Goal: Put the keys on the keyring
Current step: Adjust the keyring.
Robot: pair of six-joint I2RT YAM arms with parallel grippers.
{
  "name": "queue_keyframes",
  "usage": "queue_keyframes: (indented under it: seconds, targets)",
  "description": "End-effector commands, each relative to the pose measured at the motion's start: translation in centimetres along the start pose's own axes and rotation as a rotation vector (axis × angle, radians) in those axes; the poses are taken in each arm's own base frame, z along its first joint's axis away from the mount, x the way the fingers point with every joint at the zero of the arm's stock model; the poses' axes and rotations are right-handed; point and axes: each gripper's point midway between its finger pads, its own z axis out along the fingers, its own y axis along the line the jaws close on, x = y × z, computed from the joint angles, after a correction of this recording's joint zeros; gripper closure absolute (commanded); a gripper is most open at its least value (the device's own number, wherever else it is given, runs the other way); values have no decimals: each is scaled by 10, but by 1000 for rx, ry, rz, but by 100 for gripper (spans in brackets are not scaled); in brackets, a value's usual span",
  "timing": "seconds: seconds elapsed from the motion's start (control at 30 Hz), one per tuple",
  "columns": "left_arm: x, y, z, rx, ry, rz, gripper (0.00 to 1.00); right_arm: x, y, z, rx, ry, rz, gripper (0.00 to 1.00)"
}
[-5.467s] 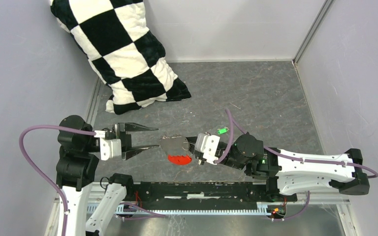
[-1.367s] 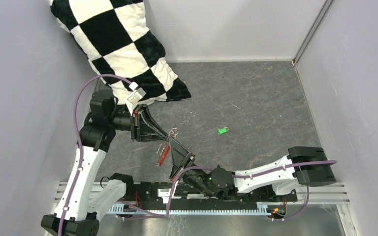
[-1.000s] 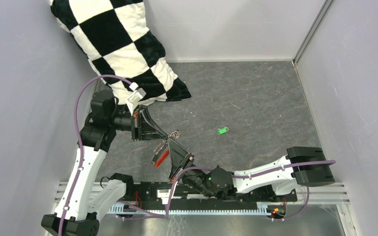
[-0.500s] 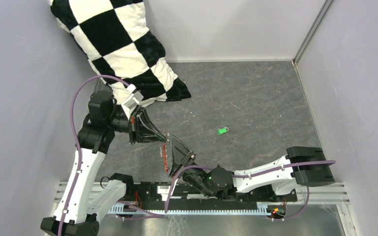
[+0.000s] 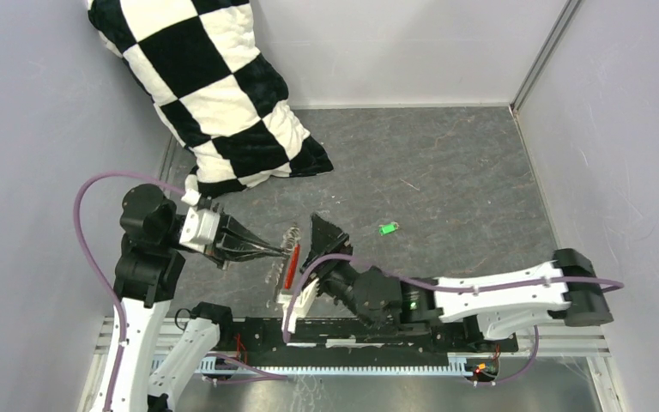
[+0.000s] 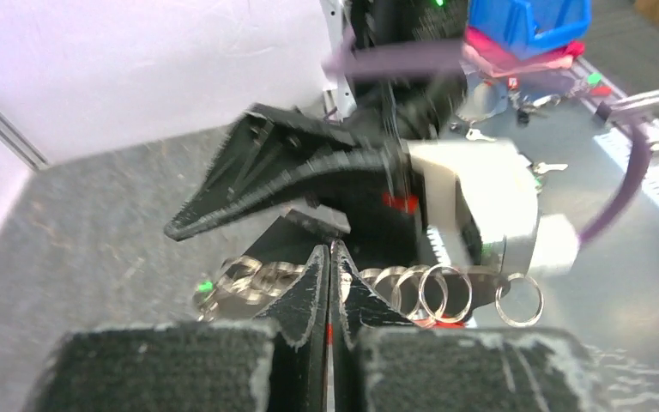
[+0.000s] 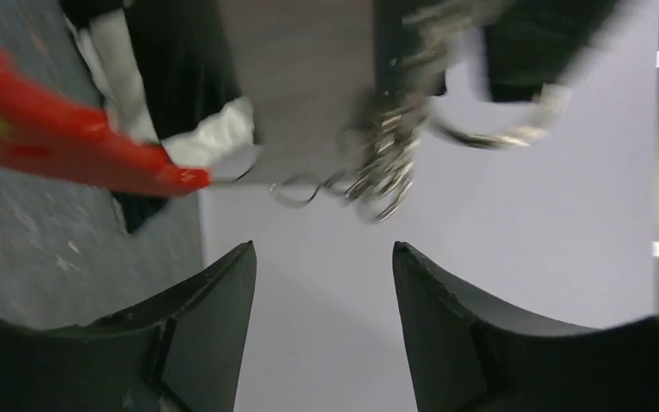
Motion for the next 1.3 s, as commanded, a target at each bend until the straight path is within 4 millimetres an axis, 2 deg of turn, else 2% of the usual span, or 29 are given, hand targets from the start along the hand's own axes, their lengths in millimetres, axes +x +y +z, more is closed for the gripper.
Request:
queue_keyframes:
  seconds: [0.0, 0.07, 0.17, 0.33, 0.5, 0.63, 0.8, 1.03, 1.27]
  targets:
    - [-16, -6, 0, 20, -7, 305, 98, -14, -41, -14, -104, -246, 663, 35]
    - [-18, -9, 0, 19, -6, 349, 98, -21, -58, -23, -115, -386, 814, 36]
    - [-23, -11, 0, 17, -7, 410, 98, -32, -78, -38, -157, -578, 949, 37]
    - [-30, -14, 0, 30, -11, 423, 98, -44, -92, -66, -225, -791, 1069, 38]
    - [-31, -15, 0, 41, -14, 403, 98, -58, -101, -83, -277, -922, 1162, 42]
    - [-30, -14, 0, 38, -13, 375, 98, -64, -98, -80, -268, -946, 1225, 47]
    - [-27, -11, 0, 36, -12, 363, 98, -59, -99, -67, -185, -921, 1325, 55]
    - [-27, -10, 0, 34, -11, 367, 98, -57, -106, -52, -99, -913, 1388, 56]
    - [-26, -10, 0, 27, -9, 375, 98, -63, -101, -43, -109, -901, 1406, 56]
